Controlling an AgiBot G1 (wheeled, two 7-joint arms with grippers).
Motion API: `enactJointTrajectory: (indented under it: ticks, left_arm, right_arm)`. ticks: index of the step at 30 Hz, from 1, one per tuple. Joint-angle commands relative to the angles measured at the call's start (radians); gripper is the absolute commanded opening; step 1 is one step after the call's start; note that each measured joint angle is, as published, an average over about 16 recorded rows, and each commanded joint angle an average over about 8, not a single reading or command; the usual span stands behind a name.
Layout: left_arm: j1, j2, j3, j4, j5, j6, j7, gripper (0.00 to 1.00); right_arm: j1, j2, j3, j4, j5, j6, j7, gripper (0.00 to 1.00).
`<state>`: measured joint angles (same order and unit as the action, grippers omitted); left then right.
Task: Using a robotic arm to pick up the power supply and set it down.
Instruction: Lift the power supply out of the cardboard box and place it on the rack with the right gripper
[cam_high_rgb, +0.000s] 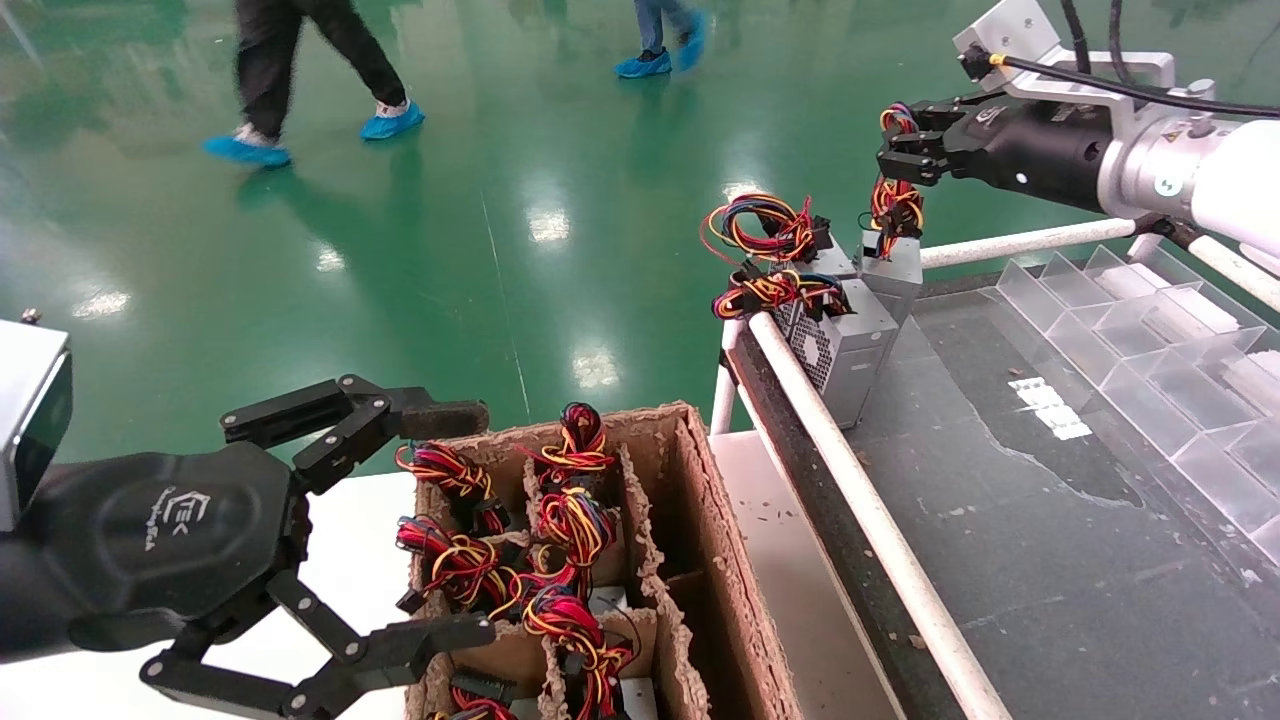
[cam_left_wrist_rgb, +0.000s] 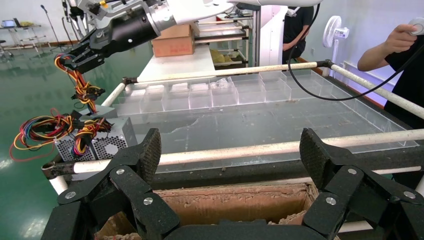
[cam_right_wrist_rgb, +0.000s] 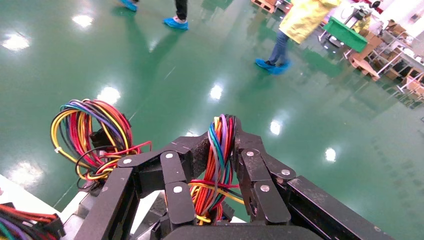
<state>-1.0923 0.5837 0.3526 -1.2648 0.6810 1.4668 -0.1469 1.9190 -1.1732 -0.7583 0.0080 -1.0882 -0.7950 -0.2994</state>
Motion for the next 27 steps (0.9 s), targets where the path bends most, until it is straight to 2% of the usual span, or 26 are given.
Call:
enactJointTrajectory:
  ticks: [1,10,19,20,21,27]
  left_arm:
    - [0.000,0.000,0.000,0.000,0.000,0.000,0.000,1.00]
    - [0.000,0.000,0.000,0.000,0.000,0.000,0.000,1.00]
    - [0.000,0.000,0.000,0.000,0.000,0.000,0.000,1.00]
    - [0.000,0.000,0.000,0.000,0.000,0.000,0.000,1.00]
    - [0.000,0.000,0.000,0.000,0.000,0.000,0.000,1.00]
    - [0.000,0.000,0.000,0.000,0.000,0.000,0.000,1.00]
  right_arm:
    - [0.001,-0.007,-0.001,0.001,-0.002,0.008,-0.004,0.00]
    - [0.005,-0.040,0.007,0.002,0.010,0.065,-0.021,0.00]
    - [-0.007,-0.055,0.009,-0.001,0.012,0.064,-0.033,0.00]
    - [-0.009,-0.055,0.009,-0.002,0.012,0.064,-0.034,0.04]
    - [-0.009,-0.055,0.009,-0.003,0.013,0.064,-0.035,0.14]
    - [-0.010,-0.052,0.012,-0.007,0.017,0.067,-0.033,0.89]
